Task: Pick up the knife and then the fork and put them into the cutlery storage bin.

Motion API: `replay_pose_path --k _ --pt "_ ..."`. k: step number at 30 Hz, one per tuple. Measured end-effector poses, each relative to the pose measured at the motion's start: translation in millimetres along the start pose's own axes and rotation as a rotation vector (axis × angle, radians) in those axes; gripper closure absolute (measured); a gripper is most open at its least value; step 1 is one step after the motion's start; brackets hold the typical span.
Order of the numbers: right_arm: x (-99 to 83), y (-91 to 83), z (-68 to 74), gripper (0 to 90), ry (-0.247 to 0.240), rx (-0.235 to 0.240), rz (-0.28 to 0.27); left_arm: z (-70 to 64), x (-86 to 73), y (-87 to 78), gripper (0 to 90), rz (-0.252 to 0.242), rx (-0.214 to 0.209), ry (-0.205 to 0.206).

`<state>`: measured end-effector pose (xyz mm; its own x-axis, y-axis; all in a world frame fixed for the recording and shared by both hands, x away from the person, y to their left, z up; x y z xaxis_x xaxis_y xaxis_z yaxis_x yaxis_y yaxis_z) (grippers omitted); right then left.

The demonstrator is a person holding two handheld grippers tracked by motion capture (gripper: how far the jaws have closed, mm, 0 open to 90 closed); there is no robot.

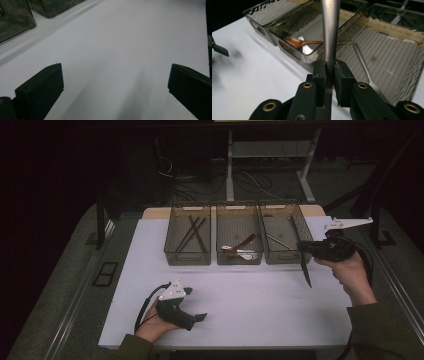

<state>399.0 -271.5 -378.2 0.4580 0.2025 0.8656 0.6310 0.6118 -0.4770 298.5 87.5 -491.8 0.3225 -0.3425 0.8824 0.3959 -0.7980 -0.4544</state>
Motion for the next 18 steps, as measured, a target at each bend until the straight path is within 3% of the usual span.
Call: replay_pose_path --k 18 --pt "38.3 3.7 -14.9 79.5 0.009 -0.039 -0.086 0.3 0.2 -0.3 0.0 -0.001 0.003 0.002"
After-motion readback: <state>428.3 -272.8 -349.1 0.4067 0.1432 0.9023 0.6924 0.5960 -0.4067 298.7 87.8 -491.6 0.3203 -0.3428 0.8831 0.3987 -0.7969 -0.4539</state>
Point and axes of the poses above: each handheld gripper's, and its own axes: y roughly forward along the jaws, x roughly out of its top, z roughly to its left, the point moved 8 cm from there along y, roughly forward along the jaws, and after that the axes turned 7 degrees about -z, right-handed, at the moved point
